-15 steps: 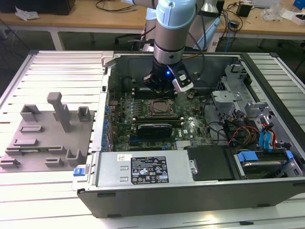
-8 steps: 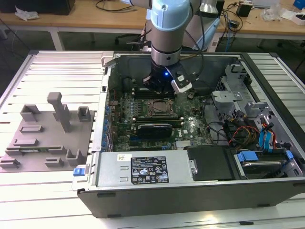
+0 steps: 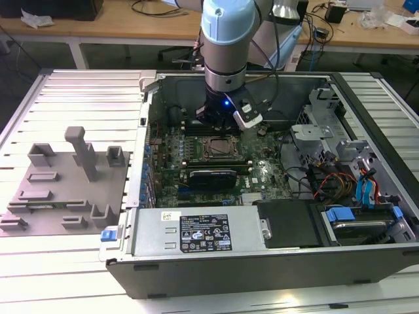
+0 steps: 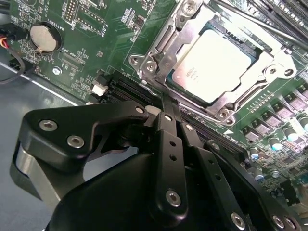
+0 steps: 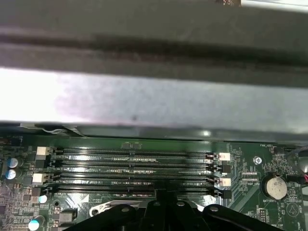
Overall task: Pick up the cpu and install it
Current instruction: 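Install the first cpu locking lever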
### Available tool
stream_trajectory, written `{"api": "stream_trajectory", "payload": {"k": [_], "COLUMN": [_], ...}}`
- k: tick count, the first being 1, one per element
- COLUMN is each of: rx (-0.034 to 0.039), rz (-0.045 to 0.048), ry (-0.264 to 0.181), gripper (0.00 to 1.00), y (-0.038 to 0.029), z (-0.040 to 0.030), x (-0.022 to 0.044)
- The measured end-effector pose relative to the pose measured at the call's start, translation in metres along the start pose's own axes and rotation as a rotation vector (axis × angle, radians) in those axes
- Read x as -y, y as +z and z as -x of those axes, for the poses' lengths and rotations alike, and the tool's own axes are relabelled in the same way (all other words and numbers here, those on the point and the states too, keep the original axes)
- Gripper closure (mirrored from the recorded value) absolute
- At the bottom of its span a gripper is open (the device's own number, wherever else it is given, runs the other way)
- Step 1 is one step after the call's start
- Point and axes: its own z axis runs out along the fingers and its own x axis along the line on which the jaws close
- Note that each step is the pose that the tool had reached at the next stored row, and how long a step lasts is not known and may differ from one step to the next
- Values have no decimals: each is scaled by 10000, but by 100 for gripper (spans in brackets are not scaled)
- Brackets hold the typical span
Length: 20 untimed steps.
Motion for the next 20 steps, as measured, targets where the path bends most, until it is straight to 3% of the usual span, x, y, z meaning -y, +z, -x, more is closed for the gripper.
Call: {"api": "stream_trajectory", "payload": {"k": [7, 13, 15, 16, 20], "rx": [56, 237, 319, 421, 700], "rz": [59, 125, 131, 130, 124], "ry": [-2, -31, -45, -65, -118], "gripper": [89, 89, 89, 89, 89], "y": [-43, -55, -55, -53, -41], "z": [1, -78, -103, -120, -165], "x": [-8, -12, -13, -12, -11]}}
